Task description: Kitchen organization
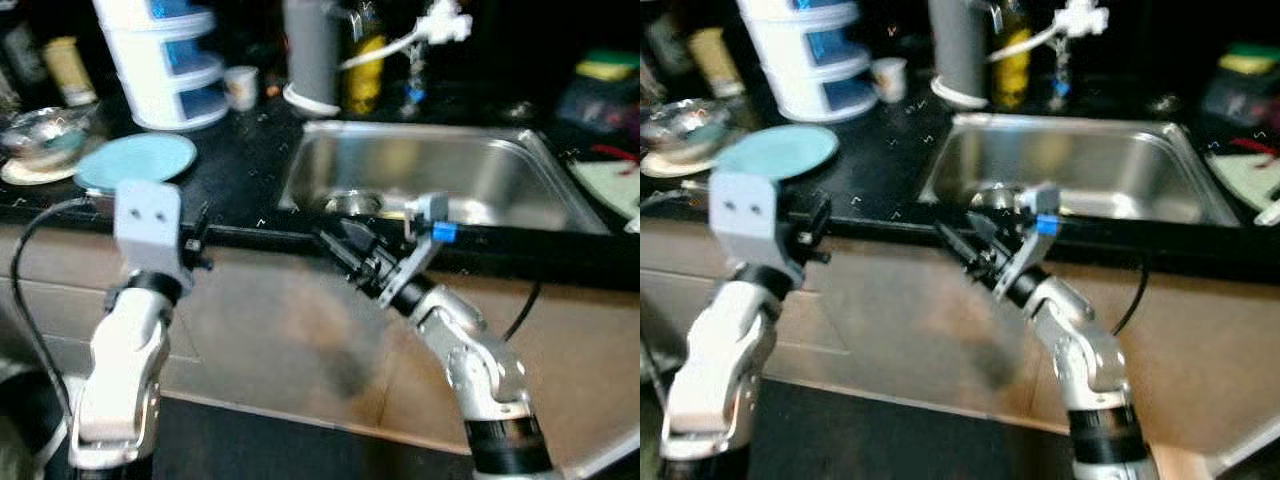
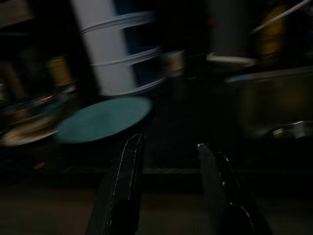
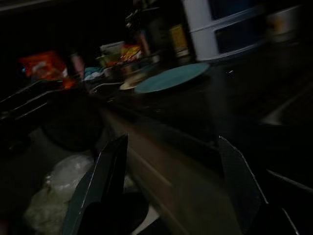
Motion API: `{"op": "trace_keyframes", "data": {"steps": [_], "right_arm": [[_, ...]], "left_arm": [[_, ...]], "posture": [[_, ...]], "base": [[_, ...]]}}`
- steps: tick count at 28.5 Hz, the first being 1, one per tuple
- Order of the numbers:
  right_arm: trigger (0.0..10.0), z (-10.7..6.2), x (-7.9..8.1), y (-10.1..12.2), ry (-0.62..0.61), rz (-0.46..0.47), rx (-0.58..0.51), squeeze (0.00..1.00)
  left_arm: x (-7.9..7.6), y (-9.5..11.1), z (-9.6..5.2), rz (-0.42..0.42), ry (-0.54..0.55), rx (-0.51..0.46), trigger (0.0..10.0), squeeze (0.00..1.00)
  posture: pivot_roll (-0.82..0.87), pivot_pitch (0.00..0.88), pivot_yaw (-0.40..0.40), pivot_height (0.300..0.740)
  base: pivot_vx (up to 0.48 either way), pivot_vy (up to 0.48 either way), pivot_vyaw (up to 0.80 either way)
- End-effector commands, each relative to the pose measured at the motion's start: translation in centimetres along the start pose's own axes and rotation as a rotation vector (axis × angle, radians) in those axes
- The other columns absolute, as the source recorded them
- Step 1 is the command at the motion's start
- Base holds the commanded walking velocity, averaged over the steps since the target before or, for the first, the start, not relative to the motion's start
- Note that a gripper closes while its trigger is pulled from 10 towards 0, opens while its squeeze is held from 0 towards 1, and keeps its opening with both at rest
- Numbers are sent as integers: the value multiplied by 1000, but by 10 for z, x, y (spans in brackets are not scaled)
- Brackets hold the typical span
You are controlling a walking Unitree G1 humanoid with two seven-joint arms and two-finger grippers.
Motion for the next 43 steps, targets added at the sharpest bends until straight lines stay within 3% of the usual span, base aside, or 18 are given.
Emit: {"op": "trace_keyframes", "data": {"steps": [1, 9, 16, 24, 26, 35, 43], "right_arm": [[10000, 1, 0, 3, 1, -14, -9, 0], [10000, 3, -1, 6, 0, -24, -15, 0], [10000, 10, 0, 10, 11, -35, -26, 0], [10000, 18, 4, 13, 19, -47, -43, 0], [10000, 22, 6, 13, 22, -49, -50, 0], [10000, 32, 15, 16, 52, -36, -77, 0], [10000, 34, 8, 18, 5, -32, -84, 0]], "left_arm": [[1, 0, 2, 4, 1, -3, 10000, 0], [4, -12, -4, -8, 25, 36, 10000, 0], [7, -29, -16, -89, 77, 105, 10000, 0], [-6, -46, -24, -108, 28, 153, 10000, 0], [-16, -54, -33, -133, -5, 181, 10000, 0], [-22, -44, -32, -148, -32, 142, 10000, 0], [-29, -37, -29, -141, -93, 109, 10000, 0]], "posture": [[36, 0, 3, 740], [36, 0, 6, 740], [47, 0, 1, 740], [49, 0, 7, 740], [52, 0, 9, 740], [65, 0, 9, 740], [63, 0, 10, 740]], "base": [[0, 0, 800], [0, 0, 800], [0, 0, 800], [0, 0, 800], [0, 0, 800], [0, 0, 800], [72, 0, 0]]}}
Point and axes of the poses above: a point about 5 cm out from each wrist's last joint towards the gripper, its own z axis pointing out of the wrist towards the gripper, its own y axis along the axis of the wrist's last joint, x = y × z, the point moved 1 cm from there along z, pointing out of the wrist towards the gripper, and after that the axes turned 7 degrees about -z, right-handed, at the moved point
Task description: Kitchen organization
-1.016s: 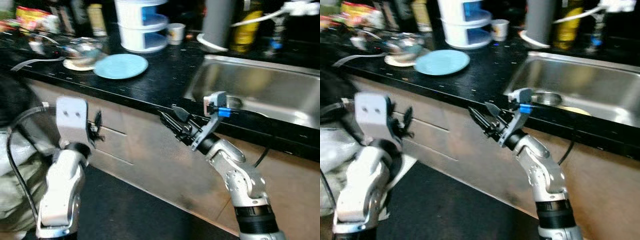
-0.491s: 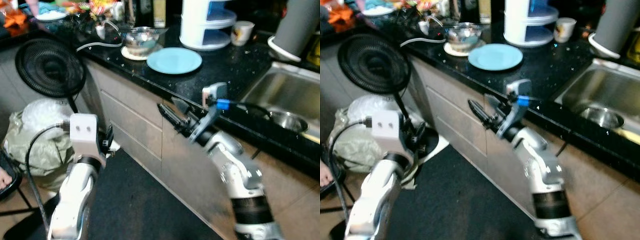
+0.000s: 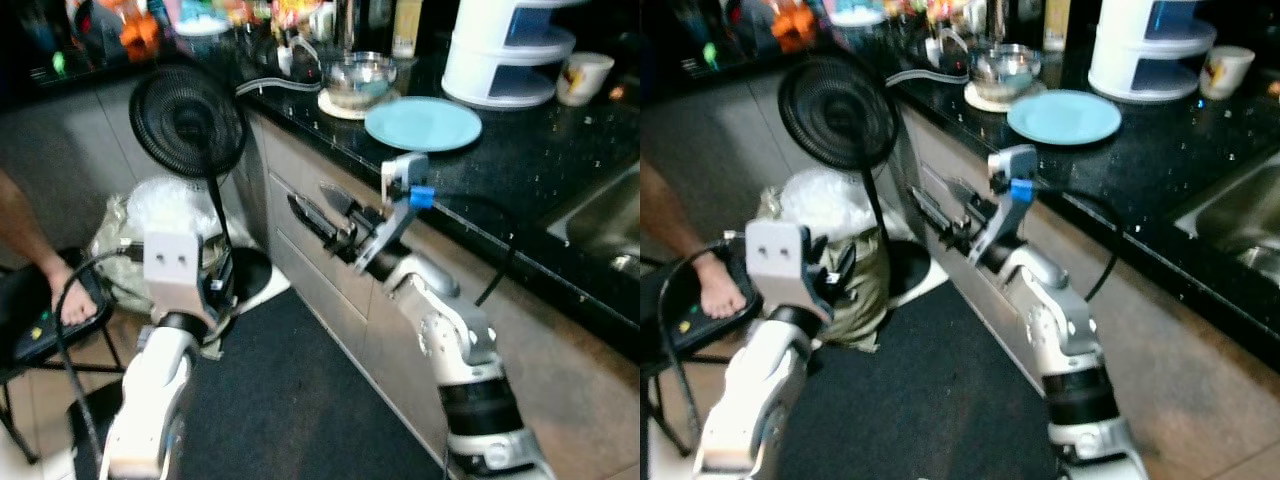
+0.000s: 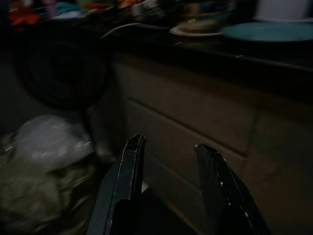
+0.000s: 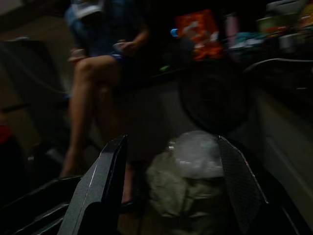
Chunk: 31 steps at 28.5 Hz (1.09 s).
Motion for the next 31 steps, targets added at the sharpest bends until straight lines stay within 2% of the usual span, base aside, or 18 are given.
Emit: {"op": "trace_keyframes", "data": {"steps": [1, 9, 23, 31], "right_arm": [[10000, 1, -1, -1, -12, 0, -2, 0], [10000, 4, -3, -2, -23, -20, 12, 0], [10000, 9, -3, 2, -24, -74, 7, 0], [10000, 12, -3, 8, -35, -135, 9, 0]], "left_arm": [[-1, 4, 0, 6, -14, -19, 10000, 0], [-9, 5, 2, 13, -49, -30, 10000, 0], [-9, 1, 2, 18, -56, -22, 10000, 0], [-8, 2, 1, 7, -58, -24, 10000, 0]], "posture": [[63, 0, 10, 740], [66, 0, 11, 740], [68, 0, 12, 740], [69, 0, 12, 740]], "base": [[364, 0, 0], [424, 0, 0], [413, 0, 0], [388, 0, 0]]}}
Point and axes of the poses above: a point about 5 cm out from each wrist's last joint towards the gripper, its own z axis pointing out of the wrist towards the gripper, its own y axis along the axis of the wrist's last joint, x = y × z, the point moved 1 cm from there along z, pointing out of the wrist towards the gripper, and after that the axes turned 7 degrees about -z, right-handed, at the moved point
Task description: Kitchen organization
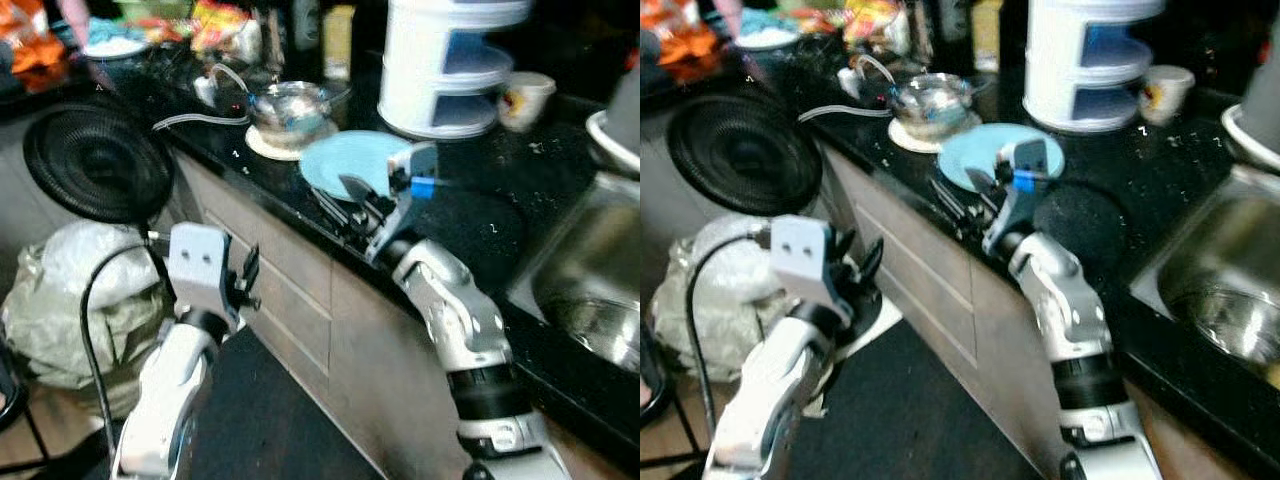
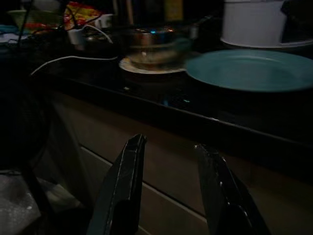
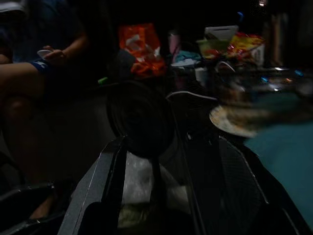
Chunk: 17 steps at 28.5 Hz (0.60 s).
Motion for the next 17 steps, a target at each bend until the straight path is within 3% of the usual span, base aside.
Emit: {"op": "trace_keyframes", "data": {"steps": [1, 4, 5, 6, 8, 9, 12, 14, 17], "right_arm": [[10000, 3, 3, 2, 12, -37, 0, 0], [10000, 3, 0, 7, 15, -102, 0, 0], [10000, 2, -4, 14, 25, -182, 2, 0], [10000, 2, -4, 14, 25, -182, 2, 0], [10000, 2, -9, 26, 55, -368, 27, 0], [10000, 2, -9, 26, 55, -368, 27, 0], [10000, 3, -13, 34, 59, -556, 82, 0], [10000, 3, -16, 33, 85, -765, 160, 0], [10000, 1, -14, 31, 153, -867, 214, 0]], "left_arm": [[3, 0, -1, 3, 7, 3, 10000, 0], [2, 0, -1, 4, 4, -1, 10000, 0], [2, 1, -1, 5, 1, -1, 10000, 0], [2, 1, -1, 5, 1, -1, 10000, 0], [1, 0, -1, 4, -2, 0, 10000, 0], [1, 0, -1, 4, -2, 0, 10000, 0], [0, 0, 0, 1, -6, 2, 10000, 0], [0, 0, 0, 1, -8, 2, 10000, 0], [0, 0, 1, 1, -8, 1, 10000, 0]], "posture": [[71, 0, 11, 740], [72, 0, 11, 740], [71, 0, 11, 740], [71, 0, 11, 740], [66, 0, 11, 740], [66, 0, 11, 740], [65, 0, 10, 740], [66, 0, 11, 740], [66, 0, 12, 740]], "base": [[0, 0, 0], [0, 0, 0], [0, 0, 0], [0, 0, 0], [0, 0, 0], [0, 0, 0], [0, 0, 0], [0, 0, 0], [0, 0, 0]]}}
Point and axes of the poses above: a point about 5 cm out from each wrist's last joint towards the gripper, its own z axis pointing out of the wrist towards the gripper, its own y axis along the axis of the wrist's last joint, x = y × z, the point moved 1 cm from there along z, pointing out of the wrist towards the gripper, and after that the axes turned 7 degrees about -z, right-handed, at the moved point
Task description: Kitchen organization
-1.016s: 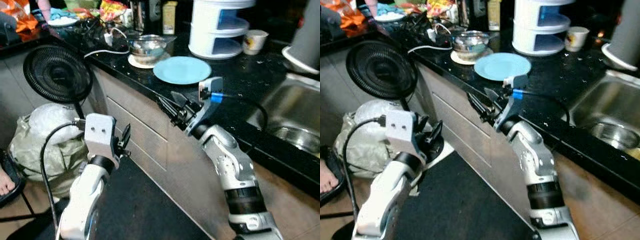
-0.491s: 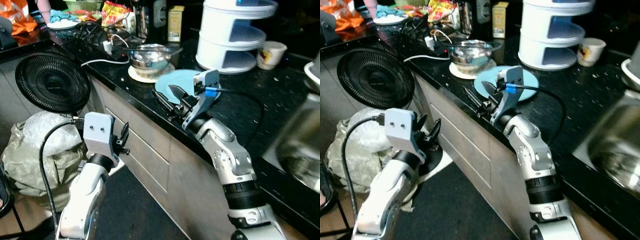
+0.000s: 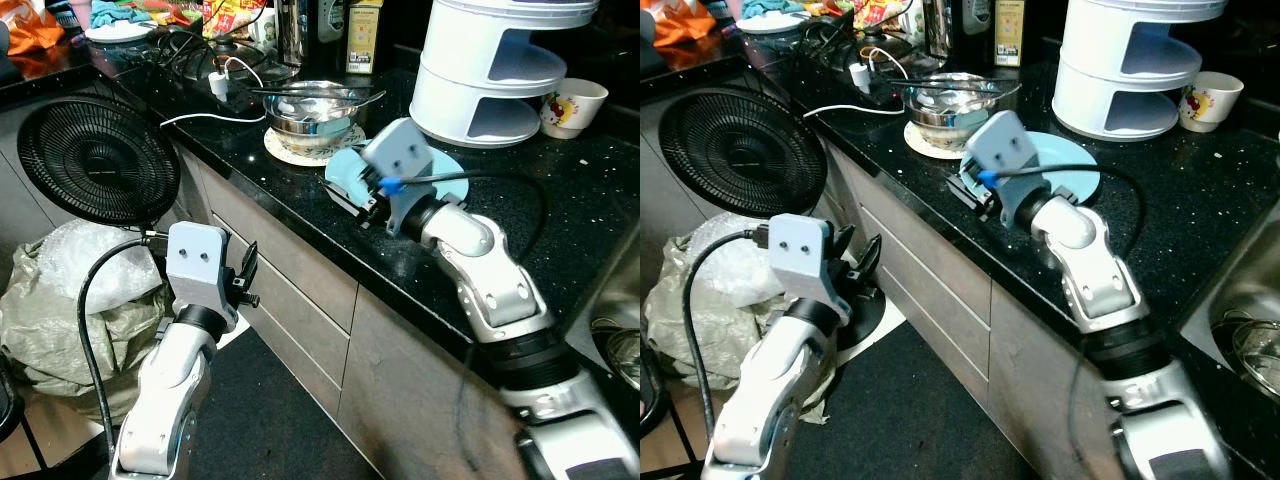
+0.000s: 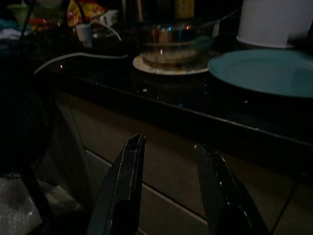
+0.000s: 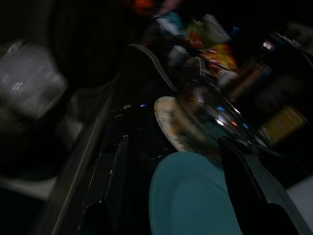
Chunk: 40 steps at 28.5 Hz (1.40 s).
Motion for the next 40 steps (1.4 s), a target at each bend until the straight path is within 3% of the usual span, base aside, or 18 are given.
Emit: {"op": "trace_keyframes", "data": {"steps": [1, 6, 9, 11, 13, 14, 20, 29, 34, 40], "right_arm": [[10000, 2, 3, 10, 49, -68, -24, 0], [10000, 2, 11, 10, 123, -162, 42, 0], [10000, 8, 19, 11, 111, -138, 77, 0], [10000, 15, 31, 5, 122, -107, 138, 0], [10000, 17, 36, -5, 134, -143, 211, 0], [10000, 18, 38, -18, 141, -165, 303, 0], [10000, 17, 27, -40, 70, -167, 460, 0], [10000, 27, 12, -42, -33, -225, 509, 0], [10000, 34, 19, -37, 25, -308, 486, 0], [10000, 41, 27, -29, 66, -333, 461, 0]], "left_arm": [[-1, 0, 0, 1, -5, 2, 10000, 0], [-2, -1, 1, 1, -11, 5, 10000, 0], [-3, -2, 2, 3, -11, 5, 10000, 0], [-3, -2, 2, 4, -9, 5, 10000, 0], [-2, -2, 2, 4, -8, 5, 10000, 0], [-2, -2, 2, 5, -8, 5, 10000, 0], [-3, -1, 1, 7, -9, 3, 10000, 0], [-6, -1, 1, 10, -11, 3, 10000, 0], [-7, -1, 2, 9, -14, 5, 10000, 0], [-7, -2, 2, 9, -16, 6, 10000, 0]], "posture": [[65, 0, 12, 740], [59, 0, 14, 740], [61, 0, 11, 740], [63, 0, 10, 740], [63, 0, 10, 740], [65, 0, 8, 740], [66, 0, 1, 740], [72, 0, -6, 740], [68, 0, -8, 740], [71, 0, -13, 740]], "base": [[0, 0, 0], [0, 0, 0], [0, 0, 0], [0, 0, 0], [0, 0, 0], [0, 0, 0], [0, 0, 0], [0, 0, 0], [0, 0, 0], [0, 0, 0]]}}
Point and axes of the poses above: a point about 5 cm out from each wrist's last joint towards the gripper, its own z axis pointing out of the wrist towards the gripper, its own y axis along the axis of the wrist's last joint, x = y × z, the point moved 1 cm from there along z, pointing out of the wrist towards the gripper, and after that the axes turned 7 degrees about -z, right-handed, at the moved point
